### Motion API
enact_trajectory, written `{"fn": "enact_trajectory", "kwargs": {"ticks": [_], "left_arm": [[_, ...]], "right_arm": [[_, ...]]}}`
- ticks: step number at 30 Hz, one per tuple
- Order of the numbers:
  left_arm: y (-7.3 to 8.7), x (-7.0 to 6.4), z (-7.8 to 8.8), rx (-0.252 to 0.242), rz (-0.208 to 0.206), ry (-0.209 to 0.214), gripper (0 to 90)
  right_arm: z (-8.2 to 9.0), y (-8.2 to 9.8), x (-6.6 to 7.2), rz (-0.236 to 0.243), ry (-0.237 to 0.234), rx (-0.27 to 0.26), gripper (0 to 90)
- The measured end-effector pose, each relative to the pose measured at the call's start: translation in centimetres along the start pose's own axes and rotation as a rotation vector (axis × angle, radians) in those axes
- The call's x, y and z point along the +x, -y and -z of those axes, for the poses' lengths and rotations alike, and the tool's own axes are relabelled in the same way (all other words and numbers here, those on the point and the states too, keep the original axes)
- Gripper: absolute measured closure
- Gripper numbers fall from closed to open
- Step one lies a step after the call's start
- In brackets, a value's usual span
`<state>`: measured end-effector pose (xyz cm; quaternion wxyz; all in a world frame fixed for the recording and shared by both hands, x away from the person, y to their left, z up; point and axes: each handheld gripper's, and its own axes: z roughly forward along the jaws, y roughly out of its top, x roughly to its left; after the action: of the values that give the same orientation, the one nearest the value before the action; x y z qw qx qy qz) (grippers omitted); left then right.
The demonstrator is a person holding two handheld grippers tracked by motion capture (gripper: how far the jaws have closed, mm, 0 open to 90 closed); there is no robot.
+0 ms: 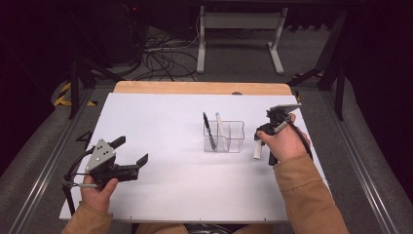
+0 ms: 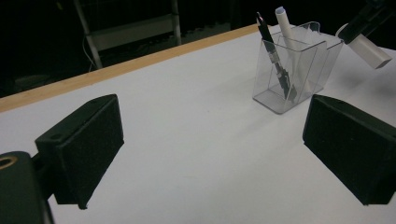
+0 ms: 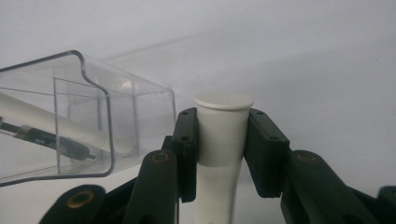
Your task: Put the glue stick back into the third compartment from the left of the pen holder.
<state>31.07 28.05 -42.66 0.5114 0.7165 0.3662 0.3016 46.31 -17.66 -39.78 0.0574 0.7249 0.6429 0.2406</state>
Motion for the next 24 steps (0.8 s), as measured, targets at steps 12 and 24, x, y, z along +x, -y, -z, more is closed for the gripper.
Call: {"fn": "enact_trajectory", "kwargs": {"ticks": [12, 24], "left_arm": [[0.0, 0.0, 0.0, 0.001, 0.000, -0.002, 6.1], [0.0, 0.0, 0.0, 0.001, -0.003, -0.003, 6.2]], "right_arm": [[2.6, -0.1, 1.0, 0.183, -0.044, -0.193, 67.6], [4.3, 0.2, 1.8, 0.411, -0.063, -0.362, 67.6]]}}
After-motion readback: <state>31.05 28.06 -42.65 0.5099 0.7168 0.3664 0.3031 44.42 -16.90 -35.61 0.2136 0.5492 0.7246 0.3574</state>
